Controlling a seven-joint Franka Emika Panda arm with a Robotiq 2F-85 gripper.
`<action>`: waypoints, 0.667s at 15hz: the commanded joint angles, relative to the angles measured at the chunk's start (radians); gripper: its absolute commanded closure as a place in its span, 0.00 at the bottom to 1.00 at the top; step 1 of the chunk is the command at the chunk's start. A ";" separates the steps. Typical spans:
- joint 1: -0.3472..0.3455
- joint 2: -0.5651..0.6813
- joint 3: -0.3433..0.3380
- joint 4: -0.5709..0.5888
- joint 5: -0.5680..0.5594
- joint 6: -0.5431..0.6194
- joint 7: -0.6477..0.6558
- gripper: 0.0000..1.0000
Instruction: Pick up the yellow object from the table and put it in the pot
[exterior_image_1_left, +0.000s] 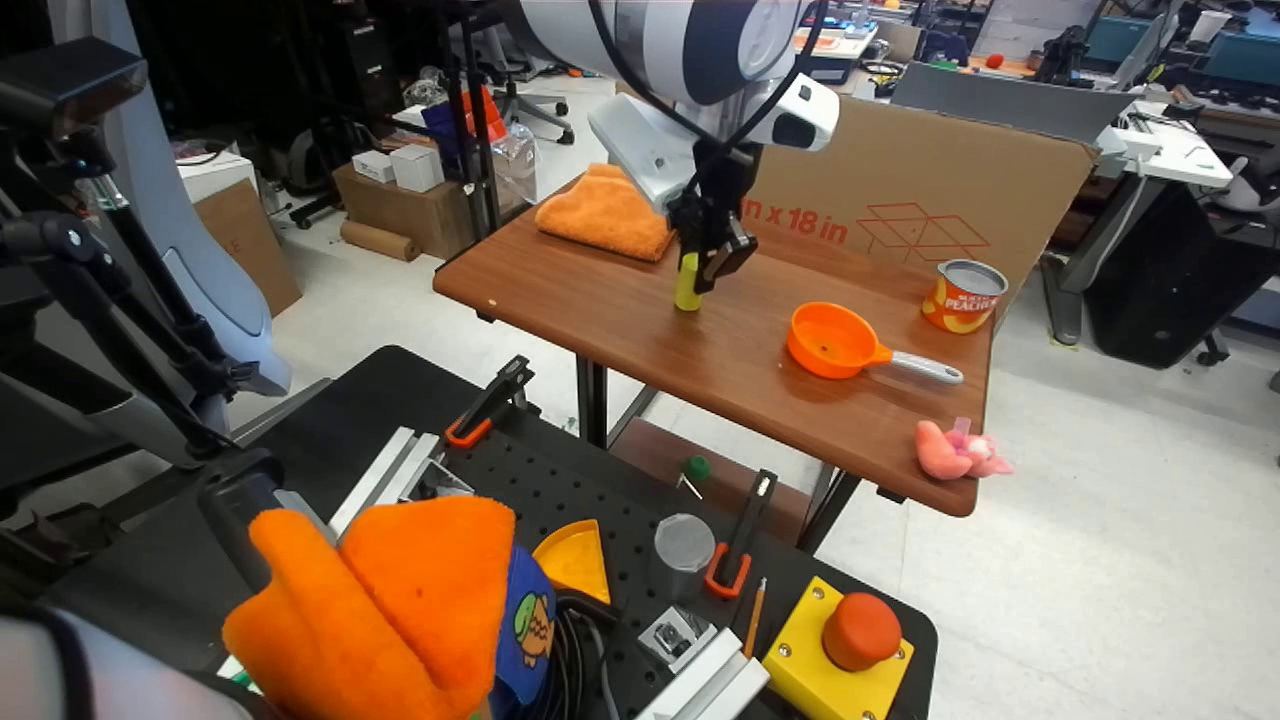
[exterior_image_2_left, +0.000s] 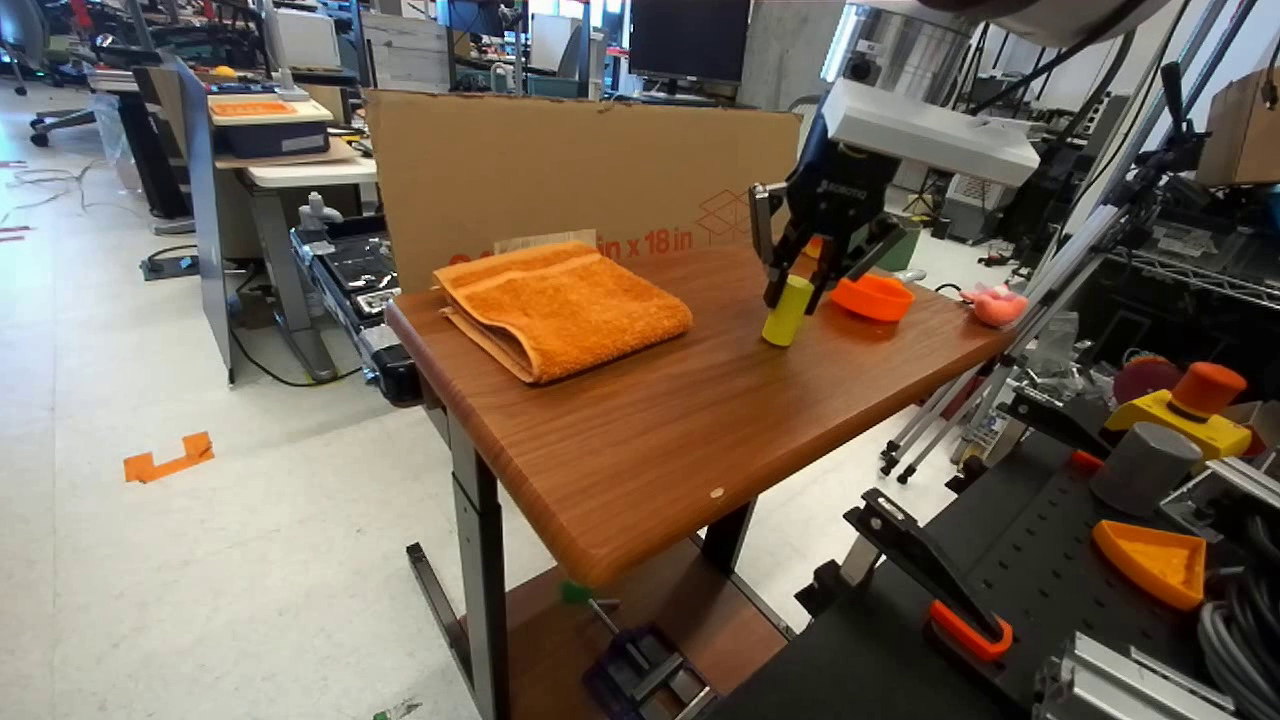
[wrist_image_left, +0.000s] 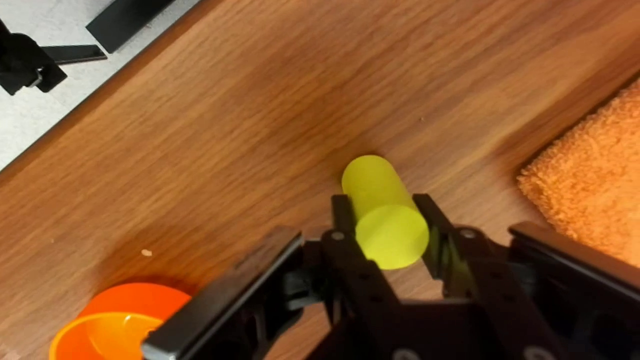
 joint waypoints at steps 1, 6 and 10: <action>-0.019 -0.083 0.037 -0.024 0.080 -0.055 -0.056 0.83; -0.055 -0.275 0.024 -0.041 0.161 -0.317 -0.075 0.83; -0.120 -0.330 -0.032 0.048 0.099 -0.406 0.027 0.83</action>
